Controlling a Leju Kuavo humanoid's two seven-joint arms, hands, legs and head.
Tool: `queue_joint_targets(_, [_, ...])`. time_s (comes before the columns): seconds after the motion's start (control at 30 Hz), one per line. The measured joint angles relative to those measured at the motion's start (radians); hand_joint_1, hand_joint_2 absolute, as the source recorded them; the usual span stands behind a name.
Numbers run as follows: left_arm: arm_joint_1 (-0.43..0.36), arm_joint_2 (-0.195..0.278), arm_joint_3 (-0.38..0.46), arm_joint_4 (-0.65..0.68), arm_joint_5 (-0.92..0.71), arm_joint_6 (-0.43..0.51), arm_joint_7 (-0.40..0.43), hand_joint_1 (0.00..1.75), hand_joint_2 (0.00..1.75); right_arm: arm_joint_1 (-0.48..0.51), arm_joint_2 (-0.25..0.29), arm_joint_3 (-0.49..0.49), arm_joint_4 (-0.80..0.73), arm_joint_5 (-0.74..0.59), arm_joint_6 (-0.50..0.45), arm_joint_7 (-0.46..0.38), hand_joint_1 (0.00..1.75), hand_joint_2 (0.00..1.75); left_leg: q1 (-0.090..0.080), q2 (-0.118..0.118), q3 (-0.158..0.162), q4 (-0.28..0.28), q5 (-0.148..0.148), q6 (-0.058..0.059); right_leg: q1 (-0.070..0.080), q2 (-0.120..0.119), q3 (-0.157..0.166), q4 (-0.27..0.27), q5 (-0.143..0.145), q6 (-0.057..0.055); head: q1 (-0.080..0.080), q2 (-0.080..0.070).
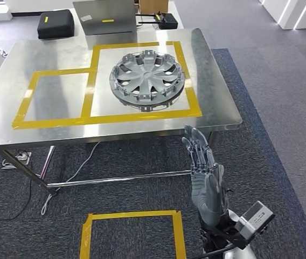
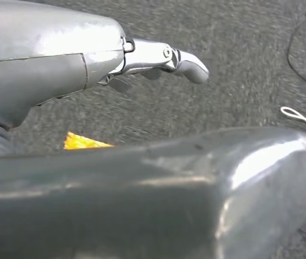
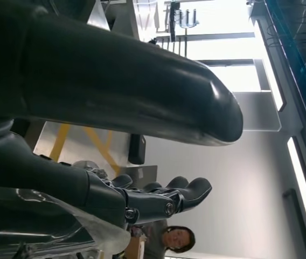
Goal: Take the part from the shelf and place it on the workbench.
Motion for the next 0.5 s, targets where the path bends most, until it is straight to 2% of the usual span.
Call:
queue_joint_targets(0.07, [0.0,0.0,0.0,0.0,0.0,0.0,0.0,0.0,0.0,0.0,0.0,0.0,0.0,0.0,0.0,0.0,0.0,0.0,0.001,0.0,0.003,0.053,-0.002,-0.003,0.0,-0.001,-0.022,0.011,0.012,0.001,0.0,0.0])
queue_joint_targets(0.17, [0.0,0.0,0.0,0.0,0.0,0.0,0.0,0.0,0.0,0.001,0.0,0.0,0.0,0.0,0.0,0.0,0.0,0.0,0.001,0.0,0.007,0.055,0.004,-0.003,0.0,-0.001,-0.029,0.015,0.015,0.001,0.0,0.0])
queue_joint_targets(0.23, [0.0,0.0,0.0,0.0,0.0,0.0,0.0,0.0,0.0,0.001,0.0,0.0,0.0,0.0,0.0,0.0,0.0,0.0,0.002,0.0,0.029,0.036,0.028,-0.003,0.0,-0.001,-0.042,0.022,0.019,0.002,0.0,0.0])
queue_joint_targets(0.27, [0.0,0.0,0.0,-0.001,0.0,0.0,0.0,0.0,0.0,0.001,0.0,0.0,0.0,0.0,0.0,0.0,0.0,0.0,0.002,0.0,0.07,-0.015,0.049,-0.002,-0.001,-0.001,-0.058,0.032,0.023,0.004,-0.001,0.0])
queue_joint_targets(0.3, [-0.001,-0.001,0.0,-0.003,-0.002,-0.001,0.0,0.0,0.0,0.001,0.0,0.0,-0.001,0.0,-0.001,0.0,0.0,0.0,0.0,-0.001,0.123,-0.093,0.057,0.006,-0.001,-0.001,-0.079,0.045,0.034,0.012,0.0,0.0])
queue_joint_targets(0.33, [-0.001,-0.003,0.0,-0.005,-0.003,-0.001,0.0,0.0,0.0,0.003,0.0,-0.001,-0.002,0.0,-0.002,0.0,0.0,0.0,0.0,0.0,0.165,-0.171,0.066,0.018,-0.001,0.0,-0.099,0.056,0.044,0.022,0.0,0.0])
queue_joint_targets(0.37, [-0.001,-0.005,0.0,-0.007,-0.004,-0.002,0.001,0.0,0.0,0.006,0.0,-0.002,-0.004,0.0,-0.002,0.0,0.0,0.0,-0.001,0.001,0.195,-0.236,0.07,0.031,-0.001,0.001,-0.116,0.068,0.043,0.033,0.0,0.0])
queue_joint_targets(0.4, [-0.001,-0.007,0.0,-0.009,-0.006,-0.003,0.002,0.0,0.0,0.009,0.0,-0.003,-0.005,0.0,-0.003,-0.001,0.0,0.0,-0.002,0.003,0.196,-0.266,0.072,0.045,-0.001,0.003,-0.134,0.089,0.024,0.044,0.002,0.0])
queue_joint_targets(0.43, [-0.001,-0.009,0.0,-0.01,-0.006,-0.003,0.002,0.0,0.0,0.011,0.0,-0.004,-0.005,0.0,-0.003,0.0,0.0,0.0,0.0,0.005,0.182,-0.269,0.087,0.054,-0.002,0.006,-0.148,0.119,-0.014,0.05,0.004,0.0])
queue_joint_targets(0.5, [-0.002,-0.009,0.0,-0.012,-0.006,-0.003,0.003,0.0,0.0,0.013,0.0,-0.006,-0.005,0.0,-0.003,0.0,0.0,0.0,-0.002,0.007,0.15,-0.268,0.112,0.062,-0.003,0.008,-0.18,0.236,-0.114,0.057,0.008,0.0])
